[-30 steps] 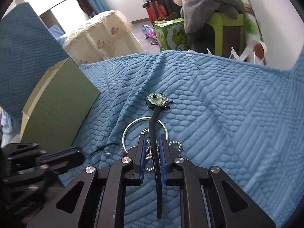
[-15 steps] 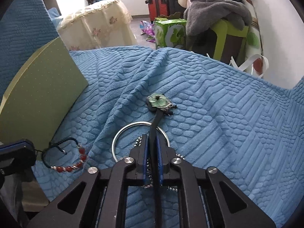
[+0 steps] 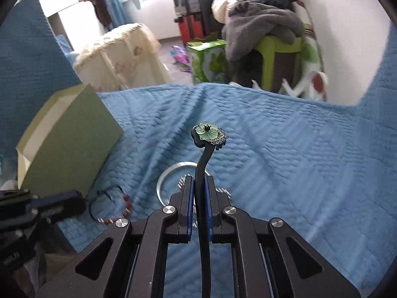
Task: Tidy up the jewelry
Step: 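Carry the bracelet and hairpin into the green box and open both grippers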
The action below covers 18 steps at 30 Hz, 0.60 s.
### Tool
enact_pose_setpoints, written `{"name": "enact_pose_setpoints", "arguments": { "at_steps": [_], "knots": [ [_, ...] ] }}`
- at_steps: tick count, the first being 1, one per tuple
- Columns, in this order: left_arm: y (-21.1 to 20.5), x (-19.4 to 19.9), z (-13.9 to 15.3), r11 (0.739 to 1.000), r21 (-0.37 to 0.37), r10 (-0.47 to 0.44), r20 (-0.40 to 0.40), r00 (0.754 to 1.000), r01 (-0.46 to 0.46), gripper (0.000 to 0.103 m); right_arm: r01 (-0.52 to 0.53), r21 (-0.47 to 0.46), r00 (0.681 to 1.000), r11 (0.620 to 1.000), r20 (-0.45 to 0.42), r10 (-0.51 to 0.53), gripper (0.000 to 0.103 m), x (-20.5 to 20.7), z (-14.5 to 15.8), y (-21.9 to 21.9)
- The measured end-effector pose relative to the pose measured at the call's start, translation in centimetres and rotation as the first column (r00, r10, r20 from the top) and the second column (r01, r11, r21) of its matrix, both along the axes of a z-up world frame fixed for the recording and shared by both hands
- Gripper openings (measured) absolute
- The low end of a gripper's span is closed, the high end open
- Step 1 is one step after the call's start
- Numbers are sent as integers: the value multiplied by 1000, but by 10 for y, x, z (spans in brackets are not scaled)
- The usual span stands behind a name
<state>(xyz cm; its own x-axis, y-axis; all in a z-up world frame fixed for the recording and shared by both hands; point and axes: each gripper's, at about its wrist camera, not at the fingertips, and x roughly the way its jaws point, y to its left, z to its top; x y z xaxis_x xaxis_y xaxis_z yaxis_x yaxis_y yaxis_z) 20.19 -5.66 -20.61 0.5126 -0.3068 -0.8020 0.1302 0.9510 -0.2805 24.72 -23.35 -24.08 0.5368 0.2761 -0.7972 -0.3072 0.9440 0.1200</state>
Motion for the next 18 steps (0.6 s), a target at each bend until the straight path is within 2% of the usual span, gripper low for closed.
{"name": "enact_pose_setpoints", "arguments": {
  "at_steps": [5, 8, 12, 18],
  "knots": [
    [1, -5, 9, 1000, -13, -8, -4, 1000, 8, 0, 64, 15, 997, 998, -46, -63, 6, -14, 8, -10],
    [-1, -8, 21, 999, 4, -34, 7, 999, 34, 0, 123, 52, 991, 991, -60, -120, 6, -22, 20, -19],
    [4, -5, 38, 999, -7, -47, 15, 999, 47, 0, 171, 85, 985, 982, -41, -168, 6, -20, 44, -24],
    [22, 10, 72, 999, -9, -36, 60, 998, 36, 0, 185, 119, 982, 976, 9, -187, 6, -18, 89, -9]
  ]
}}
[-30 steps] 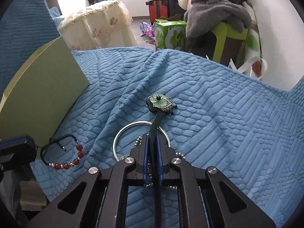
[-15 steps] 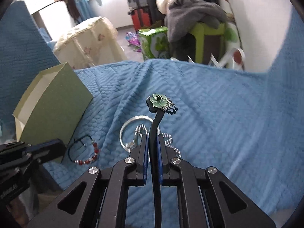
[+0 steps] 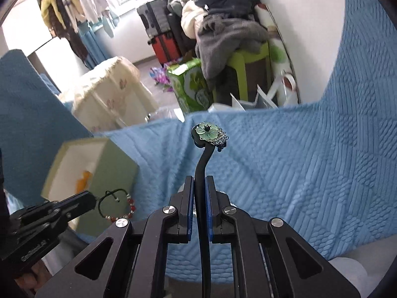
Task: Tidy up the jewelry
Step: 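Carry the bracelet and hairpin into the green box and open both grippers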
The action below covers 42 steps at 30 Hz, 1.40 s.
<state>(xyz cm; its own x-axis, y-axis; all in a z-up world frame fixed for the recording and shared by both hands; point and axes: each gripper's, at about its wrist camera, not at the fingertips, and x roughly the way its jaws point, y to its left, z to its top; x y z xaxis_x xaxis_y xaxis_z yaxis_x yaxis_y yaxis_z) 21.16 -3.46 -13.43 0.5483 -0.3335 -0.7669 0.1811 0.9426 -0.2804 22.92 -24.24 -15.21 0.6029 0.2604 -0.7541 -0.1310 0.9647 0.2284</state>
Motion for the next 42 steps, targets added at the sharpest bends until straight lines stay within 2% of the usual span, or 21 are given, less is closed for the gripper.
{"name": "enact_pose_setpoints", "arguments": {
  "at_steps": [8, 14, 22, 26, 30, 36, 42],
  "knots": [
    [37, 17, 53, 1000, 22, 18, 91, 996, -20, 0, -12, 26, 997, 1000, 76, 10, 6, 7, 51, 42],
    [77, 15, 82, 999, 25, 43, 152, 987, -48, 0, -70, 59, 989, 996, 135, 61, 6, 13, 87, 86],
    [141, 9, 87, 992, 24, 117, 168, 979, -123, 0, -80, 59, 987, 995, 146, 70, 6, 17, 90, 139],
    [169, 6, 78, 989, 40, 132, 158, 979, -140, 0, -66, 72, 992, 995, 117, 57, 6, 17, 77, 160],
    [191, 10, 53, 986, 60, 149, 111, 983, -156, 0, -72, 66, 996, 995, 64, 68, 6, 17, 55, 181],
    [203, 16, 11, 987, 63, 146, 38, 989, -148, 0, -91, 39, 995, 995, -45, 93, 6, 15, 9, 199],
    [206, 18, -32, 988, 48, 147, -52, 988, -144, 0, -129, 15, 980, 992, -148, 130, 6, 15, -31, 214]
  ]
}}
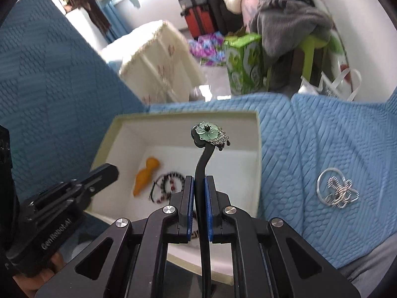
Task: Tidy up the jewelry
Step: 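Carry the bracelet and hairpin into the green box and open both grippers, then withdraw both tools toward the silver ring and bead chain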
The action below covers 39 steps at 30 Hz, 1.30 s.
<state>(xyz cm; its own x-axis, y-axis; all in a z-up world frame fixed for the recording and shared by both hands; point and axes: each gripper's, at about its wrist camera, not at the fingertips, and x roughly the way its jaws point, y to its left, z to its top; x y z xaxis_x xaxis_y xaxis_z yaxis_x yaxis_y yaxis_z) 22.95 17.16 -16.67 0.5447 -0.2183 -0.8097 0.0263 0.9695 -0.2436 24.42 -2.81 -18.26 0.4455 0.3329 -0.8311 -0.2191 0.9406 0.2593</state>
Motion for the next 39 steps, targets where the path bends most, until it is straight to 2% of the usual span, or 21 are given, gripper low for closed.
{"name": "enact_pose_setpoints", "arguments": {
  "at_steps": [4, 8, 10, 11, 12, 14, 17, 20, 26, 28, 29, 30, 32, 34, 39],
  "knots": [
    [3, -3, -13, 1000, -14, 16, -22, 1000, -16, 0, -10, -11, 999, 1000, -36, 9, 7, 0, -14, 3],
    [7, -3, -11, 999, -20, 43, -16, 999, -44, 1, -7, -4, 998, 1000, -67, 7, 10, 3, -20, 6],
    [10, -4, -3, 998, -15, 54, -4, 999, -54, 1, -14, 12, 998, 1000, -61, 15, 16, 3, -16, 6],
    [12, -6, 3, 998, -5, 58, 7, 998, -58, 1, -18, 15, 999, 1000, -46, 18, 27, 2, -11, 5],
    [12, -7, 7, 998, 4, 58, 15, 998, -58, 1, -20, 25, 999, 999, -36, 21, 32, 2, -7, 3],
    [11, -11, 23, 998, 21, 59, 48, 997, -60, 1, -24, 70, 1000, 997, 0, 24, 33, 0, 8, -4],
    [8, -15, 49, 998, 8, 65, 99, 993, -66, 1, -51, 83, 996, 995, 74, 45, 33, -2, 35, -12],
    [0, -17, 74, 997, -4, 77, 153, 985, -78, 1, -80, 67, 983, 995, 172, 67, 33, -7, 68, -23],
    [-26, -15, 118, 997, 2, 77, 236, 969, -80, 2, -110, 44, 950, 993, 299, 92, 33, -13, 121, -43],
    [-36, -15, 129, 997, -2, 71, 257, 964, -73, 14, -104, 42, 940, 994, 331, 84, 33, -15, 134, -57],
    [-41, -15, 132, 998, -1, 68, 261, 963, -70, 44, -98, 44, 936, 994, 344, 77, 33, -16, 140, -64],
    [-47, -15, 136, 998, -6, 62, 264, 962, -62, 67, -86, 43, 932, 995, 355, 66, 33, -16, 145, -71],
    [-57, -16, 140, 999, -31, 42, 273, 961, -35, 66, -70, 44, 927, 997, 371, 49, 33, -18, 151, -86],
    [-75, -18, 141, 999, -26, 25, 281, 959, -19, 66, -47, 35, 922, 998, 387, 30, 33, -20, 152, -104],
    [-124, -16, 125, 998, -37, -42, 254, 966, 53, 65, 3, 25, 917, 1000, 399, -12, 33, -26, 144, -150]
  ]
}}
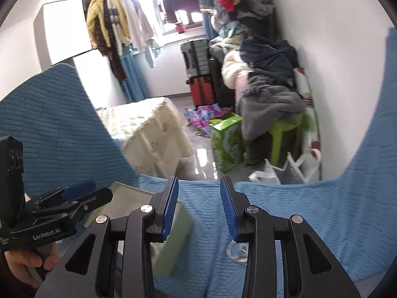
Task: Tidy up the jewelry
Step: 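Withdraw both tools toward the silver ring and bead chain, then grasp the silver ring with the left gripper while the right lowers onto the bead chain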
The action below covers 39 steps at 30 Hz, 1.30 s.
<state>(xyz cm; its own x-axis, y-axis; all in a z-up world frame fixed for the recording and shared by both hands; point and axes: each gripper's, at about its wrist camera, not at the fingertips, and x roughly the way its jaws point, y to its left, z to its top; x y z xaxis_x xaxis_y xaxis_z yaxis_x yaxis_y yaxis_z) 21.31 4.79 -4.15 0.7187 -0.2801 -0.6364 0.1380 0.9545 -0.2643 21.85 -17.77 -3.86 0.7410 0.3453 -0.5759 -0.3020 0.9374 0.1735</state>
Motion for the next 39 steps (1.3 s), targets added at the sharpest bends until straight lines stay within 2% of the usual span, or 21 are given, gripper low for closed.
{"name": "enact_pose_setpoints", "arguments": {
  "at_steps": [7, 11, 12, 14, 16, 18, 22, 25, 29, 31, 34, 39],
  "knots": [
    [-63, 0, -40, 994, -58, -91, -62, 994, 87, 63, 59, -17, 998, 998, -22, -59, 33, -9, -30, -59],
    [-100, 4, -74, 982, -90, -175, -119, 977, 165, 52, 95, -7, 994, 995, -59, -96, 33, -15, -53, -87],
    [-107, 6, -82, 979, -89, -196, -130, 972, 186, 45, 102, -4, 992, 995, -72, -102, 33, -15, -61, -94],
    [-129, 8, -103, 970, -64, -242, -153, 958, 234, 35, 126, -2, 986, 992, -106, -126, 33, -14, -81, -107],
    [-146, 11, -119, 961, -38, -277, -168, 946, 274, 33, 141, 9, 981, 990, -135, -139, 33, -15, -97, -116],
    [-164, 16, -139, 949, -7, -310, -199, 930, 315, 25, 145, 5, 975, 989, -171, -142, 33, -12, -115, -121],
    [-177, 23, -166, 939, 30, -327, -224, 918, 341, 24, 151, -75, 954, 986, -248, -166, 32, -3, -149, -120],
    [-185, 33, -189, 930, 48, -340, -257, 905, 363, 20, 133, -77, 935, 988, -321, -151, 30, 7, -175, -121],
    [-190, 37, -203, 923, 52, -354, -267, 896, 380, 16, 107, -59, 938, 993, -325, -120, 30, 12, -182, -119],
    [-197, 39, -208, 915, 73, -364, -273, 890, 397, 14, 106, -11, 936, 994, -336, -103, 30, 16, -185, -121],
    [-205, 40, -218, 903, 123, -363, -290, 886, 411, 13, 160, 103, 940, 982, -320, -119, 30, 17, -186, -136],
    [-212, 48, -229, 898, 181, -333, -318, 887, 402, 13, 222, 130, 930, 966, -327, -169, 30, 22, -188, -147]
  ]
}}
